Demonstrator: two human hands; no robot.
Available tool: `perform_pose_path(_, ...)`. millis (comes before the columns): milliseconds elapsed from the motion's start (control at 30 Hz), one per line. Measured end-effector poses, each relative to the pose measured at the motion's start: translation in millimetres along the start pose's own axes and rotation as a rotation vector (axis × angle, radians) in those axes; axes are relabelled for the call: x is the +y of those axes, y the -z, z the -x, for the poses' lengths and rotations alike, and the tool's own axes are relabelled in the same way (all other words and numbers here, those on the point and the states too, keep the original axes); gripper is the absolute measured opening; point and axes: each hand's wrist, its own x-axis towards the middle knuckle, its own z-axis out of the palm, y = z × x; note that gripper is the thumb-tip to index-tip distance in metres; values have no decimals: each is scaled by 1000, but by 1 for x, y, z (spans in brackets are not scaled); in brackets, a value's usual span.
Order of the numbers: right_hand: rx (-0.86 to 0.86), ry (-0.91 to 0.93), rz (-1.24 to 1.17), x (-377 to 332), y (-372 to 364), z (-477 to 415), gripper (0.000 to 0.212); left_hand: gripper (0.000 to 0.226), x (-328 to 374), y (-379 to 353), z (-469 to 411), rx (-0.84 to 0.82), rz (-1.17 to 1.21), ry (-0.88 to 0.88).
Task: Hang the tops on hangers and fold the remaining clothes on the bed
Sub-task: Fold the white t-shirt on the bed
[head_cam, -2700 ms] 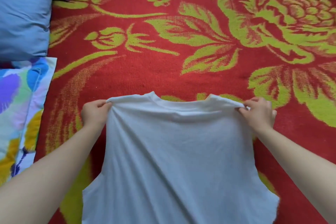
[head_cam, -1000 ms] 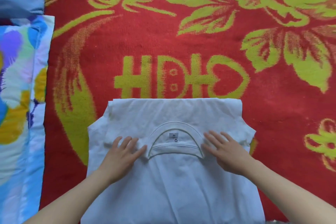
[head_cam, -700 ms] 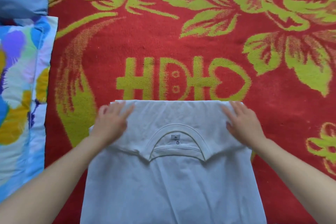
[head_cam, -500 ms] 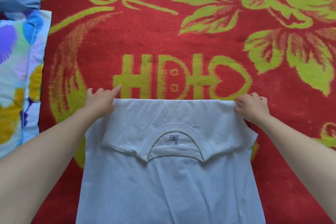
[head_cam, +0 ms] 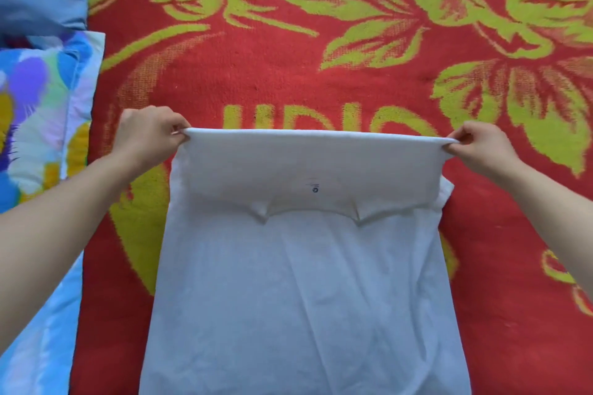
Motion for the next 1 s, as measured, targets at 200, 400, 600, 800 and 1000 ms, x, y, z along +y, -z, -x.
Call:
perform_pose_path(200, -24, 304, -39, 36, 7, 81, 18, 28, -15, -4, 100, 53, 244, -203)
perform_pose_path(400, -193, 759, 360, 81, -35, 149, 21, 9, -22, -47, 201, -65, 107, -375)
perform_pose_path(600, -411, 539, 760, 89, -89, 165, 36, 28, 6, -83, 212, -465, -244, -75)
perform_pose_path(800, 18, 429, 596, 43, -83, 117, 12, 50, 25, -75, 136, -289, -205, 7)
perform_pose_path(1000, -220, 273, 769, 67, -87, 102, 35, 52, -37, -88, 130, -640, -487, 354)
